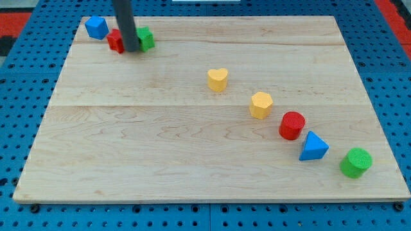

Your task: Move arm towards right

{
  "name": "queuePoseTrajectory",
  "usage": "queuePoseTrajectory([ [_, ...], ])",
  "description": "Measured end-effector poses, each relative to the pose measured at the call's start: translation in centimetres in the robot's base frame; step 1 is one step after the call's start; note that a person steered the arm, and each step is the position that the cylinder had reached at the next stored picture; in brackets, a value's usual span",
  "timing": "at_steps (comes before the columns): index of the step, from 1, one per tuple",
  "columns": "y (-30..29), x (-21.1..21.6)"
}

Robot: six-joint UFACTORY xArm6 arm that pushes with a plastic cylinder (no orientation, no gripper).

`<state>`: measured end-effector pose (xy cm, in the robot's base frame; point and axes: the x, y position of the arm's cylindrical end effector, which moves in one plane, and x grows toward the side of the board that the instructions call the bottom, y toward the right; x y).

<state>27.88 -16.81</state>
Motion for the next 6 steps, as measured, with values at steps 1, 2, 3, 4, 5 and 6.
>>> queuePoseTrajectory([
  [1, -1.3, 0.0],
  [2, -2.0, 1.3],
  [3, 4.0, 1.6],
  [4, 8.2, 2.1],
  [5, 5.3, 1.6],
  [6, 8.0, 2.7],
])
